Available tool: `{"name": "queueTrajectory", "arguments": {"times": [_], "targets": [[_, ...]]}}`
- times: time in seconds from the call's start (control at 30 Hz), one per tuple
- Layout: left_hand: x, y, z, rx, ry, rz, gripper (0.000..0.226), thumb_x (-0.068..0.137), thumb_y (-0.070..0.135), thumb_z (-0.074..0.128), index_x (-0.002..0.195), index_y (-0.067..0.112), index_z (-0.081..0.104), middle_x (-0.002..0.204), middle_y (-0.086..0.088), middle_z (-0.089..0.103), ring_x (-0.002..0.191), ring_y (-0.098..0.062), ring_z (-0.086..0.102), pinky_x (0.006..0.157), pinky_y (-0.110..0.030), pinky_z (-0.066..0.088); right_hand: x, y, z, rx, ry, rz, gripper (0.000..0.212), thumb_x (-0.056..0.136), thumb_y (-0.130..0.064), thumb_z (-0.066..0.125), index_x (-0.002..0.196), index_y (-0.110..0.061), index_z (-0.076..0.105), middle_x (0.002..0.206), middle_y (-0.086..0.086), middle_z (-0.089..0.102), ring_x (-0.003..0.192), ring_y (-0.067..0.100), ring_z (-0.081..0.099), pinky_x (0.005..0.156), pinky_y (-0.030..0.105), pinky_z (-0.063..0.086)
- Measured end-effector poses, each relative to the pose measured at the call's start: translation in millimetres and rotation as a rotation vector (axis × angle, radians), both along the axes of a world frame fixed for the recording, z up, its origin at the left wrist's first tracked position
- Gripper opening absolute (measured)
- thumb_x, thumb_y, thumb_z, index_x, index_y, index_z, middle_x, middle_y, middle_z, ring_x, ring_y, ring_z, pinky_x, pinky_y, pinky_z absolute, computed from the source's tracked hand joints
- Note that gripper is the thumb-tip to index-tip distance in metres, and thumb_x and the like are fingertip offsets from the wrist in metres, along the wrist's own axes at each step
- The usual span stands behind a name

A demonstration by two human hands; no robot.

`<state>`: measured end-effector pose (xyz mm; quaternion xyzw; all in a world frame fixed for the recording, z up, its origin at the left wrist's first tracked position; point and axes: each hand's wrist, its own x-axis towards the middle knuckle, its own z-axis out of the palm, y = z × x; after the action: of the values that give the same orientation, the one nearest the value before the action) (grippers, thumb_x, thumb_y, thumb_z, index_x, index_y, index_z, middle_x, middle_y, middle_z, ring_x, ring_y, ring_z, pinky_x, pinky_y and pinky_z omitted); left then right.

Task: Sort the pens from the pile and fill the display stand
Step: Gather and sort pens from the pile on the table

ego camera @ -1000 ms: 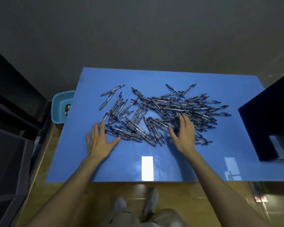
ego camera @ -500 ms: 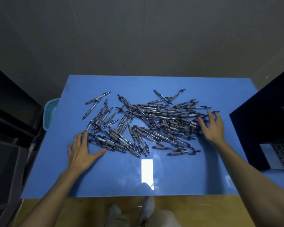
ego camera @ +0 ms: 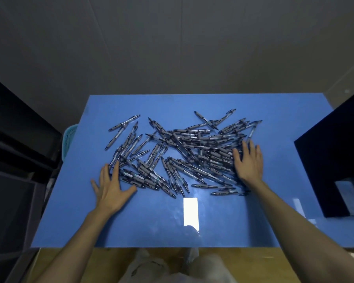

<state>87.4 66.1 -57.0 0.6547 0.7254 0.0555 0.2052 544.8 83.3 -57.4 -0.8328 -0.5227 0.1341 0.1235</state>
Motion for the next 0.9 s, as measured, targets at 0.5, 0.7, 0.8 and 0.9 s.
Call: {"name": "queueTrajectory", "arguments": {"times": [0.5, 0.7, 0.8, 0.9], "targets": [[-28.3, 5.3, -5.1, 0.049, 0.015, -0.135, 0.104, 0.079, 0.074, 0.039, 0.162, 0.025, 0.000, 0.169, -0.009, -0.003, 0.156, -0.022, -0.008, 0.123, -0.054, -0.009, -131.2, -4.7, -6.8, 0.069, 0.038, 0.056, 0.075, 0.100, -0.055, 0.008, 0.157, -0.009, 0.020, 0.165, 0.011, 0.020, 0.153, 0.026, 0.013, 0.126, 0.044, 0.009], [-32.7, 4.2, -4.8, 0.089, -0.027, -0.156, 0.104, 0.082, 0.070, 0.043, 0.162, 0.024, -0.004, 0.169, -0.011, 0.001, 0.156, -0.023, -0.004, 0.123, -0.053, -0.009, -164.4, -7.7, -5.8, 0.077, 0.050, 0.021, 0.074, 0.101, -0.052, 0.008, 0.158, -0.006, 0.016, 0.165, 0.012, 0.018, 0.153, 0.028, 0.010, 0.126, 0.044, 0.007], [-36.7, 3.5, -6.5, 0.103, -0.048, -0.167, 0.105, 0.087, 0.067, 0.054, 0.162, 0.025, -0.006, 0.169, -0.012, 0.003, 0.156, -0.024, -0.001, 0.124, -0.053, -0.006, -179.6, -10.0, -4.2, 0.062, 0.054, 0.011, 0.067, 0.105, -0.048, 0.013, 0.158, -0.007, 0.015, 0.166, 0.012, 0.016, 0.154, 0.027, 0.006, 0.126, 0.043, 0.005], [-37.5, 2.9, -6.0, 0.099, -0.052, -0.175, 0.105, 0.085, 0.071, 0.049, 0.162, 0.025, -0.006, 0.169, -0.012, 0.002, 0.156, -0.024, -0.001, 0.124, -0.051, -0.007, -193.0, -9.6, -1.8, 0.045, 0.047, 0.015, 0.065, 0.106, -0.046, 0.016, 0.158, -0.008, 0.016, 0.166, 0.011, 0.014, 0.154, 0.026, 0.005, 0.126, 0.042, 0.003]]}}
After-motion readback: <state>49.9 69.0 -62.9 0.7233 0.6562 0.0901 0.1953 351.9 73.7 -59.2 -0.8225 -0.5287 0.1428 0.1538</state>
